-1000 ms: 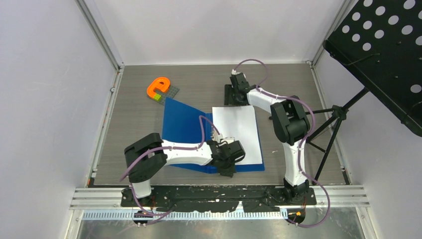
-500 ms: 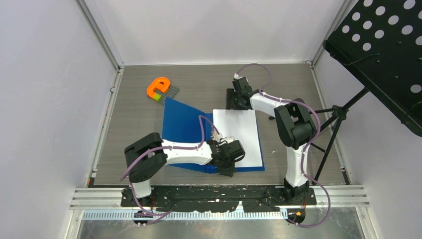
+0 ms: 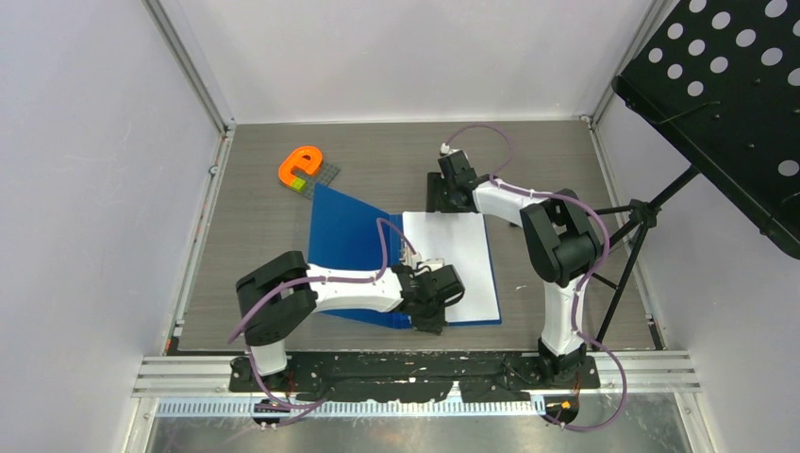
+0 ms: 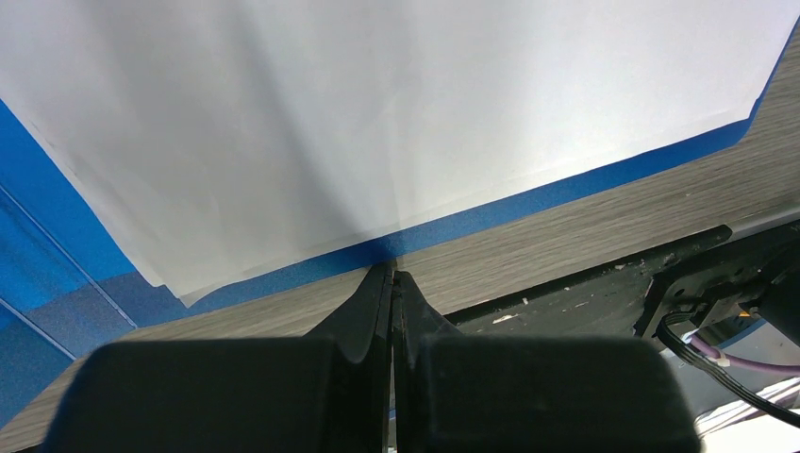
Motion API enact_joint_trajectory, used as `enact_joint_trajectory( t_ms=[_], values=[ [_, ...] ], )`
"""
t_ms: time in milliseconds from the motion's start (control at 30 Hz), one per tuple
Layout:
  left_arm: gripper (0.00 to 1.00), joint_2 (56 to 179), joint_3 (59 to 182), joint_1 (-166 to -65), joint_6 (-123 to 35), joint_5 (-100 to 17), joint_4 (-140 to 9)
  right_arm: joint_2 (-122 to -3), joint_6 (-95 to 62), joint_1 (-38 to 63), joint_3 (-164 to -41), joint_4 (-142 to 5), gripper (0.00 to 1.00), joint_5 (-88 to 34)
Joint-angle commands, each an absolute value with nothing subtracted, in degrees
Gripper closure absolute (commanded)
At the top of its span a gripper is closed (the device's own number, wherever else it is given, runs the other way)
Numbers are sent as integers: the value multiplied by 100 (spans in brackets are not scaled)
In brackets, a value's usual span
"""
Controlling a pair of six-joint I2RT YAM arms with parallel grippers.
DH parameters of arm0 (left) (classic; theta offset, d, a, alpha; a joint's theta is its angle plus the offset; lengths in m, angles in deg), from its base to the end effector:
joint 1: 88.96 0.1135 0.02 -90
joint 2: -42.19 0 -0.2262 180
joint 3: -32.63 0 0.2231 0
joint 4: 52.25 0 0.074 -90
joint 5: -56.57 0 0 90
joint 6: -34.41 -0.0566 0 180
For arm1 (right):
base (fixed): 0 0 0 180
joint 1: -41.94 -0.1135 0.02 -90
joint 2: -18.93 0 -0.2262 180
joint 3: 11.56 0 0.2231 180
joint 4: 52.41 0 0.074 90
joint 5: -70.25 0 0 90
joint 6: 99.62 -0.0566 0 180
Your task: Put the files into the folder
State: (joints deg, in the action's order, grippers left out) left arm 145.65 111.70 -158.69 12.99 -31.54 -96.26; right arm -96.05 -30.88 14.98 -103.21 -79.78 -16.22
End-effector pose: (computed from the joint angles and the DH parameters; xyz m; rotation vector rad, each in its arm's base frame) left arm 0.1140 -0.3032 0.1200 0.0202 2.9344 -0.5059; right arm 0.3608 0.1796 0.1292 -0.0959 2.4740 0.2915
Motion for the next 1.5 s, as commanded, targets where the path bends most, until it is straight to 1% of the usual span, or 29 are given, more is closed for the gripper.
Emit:
enact_joint_trajectory(
  t_ms=[0, 200, 467, 700, 767, 967, 1200, 1333, 1467],
  values=[
    [100, 14670, 11180, -15821, 1280, -2858, -9704, -9454, -3161, 1428, -10193, -8209, 35, -1716],
    [100, 14625, 11186, -15816, 1229, -2858, -9678, -9497, -3153, 1426, -10348, -8318, 34, -1716],
    [100, 14467, 11308, -15823, 1026, -2890, -9829, -9555, -3100, 1430, -11094, -8665, 22, -1887],
    [100, 14332, 11324, -15825, 833, -2998, -9910, -9681, -3092, 1442, -11800, -8945, 17, -1899],
    [100, 14308, 11344, -15829, 771, -3019, -9935, -9713, -3112, 1443, -11913, -8946, 14, -2107],
    [100, 14178, 11410, -15825, 519, -3200, -9953, -9750, -3101, 1478, -12199, -9067, 6, -2190],
    [100, 13819, 11504, -15822, 134, -3262, -10173, -9619, -3113, 1544, -12434, -9248, 4, -2171],
    [97, 13588, 11569, -15807, -58, -3277, -10281, -9415, -3167, 1556, -12503, -9492, 4, -2010],
    [97, 13297, 11537, -15639, -213, -3293, -10367, -8971, -3264, 1565, -12234, -9646, 5, -1693]
  ],
)
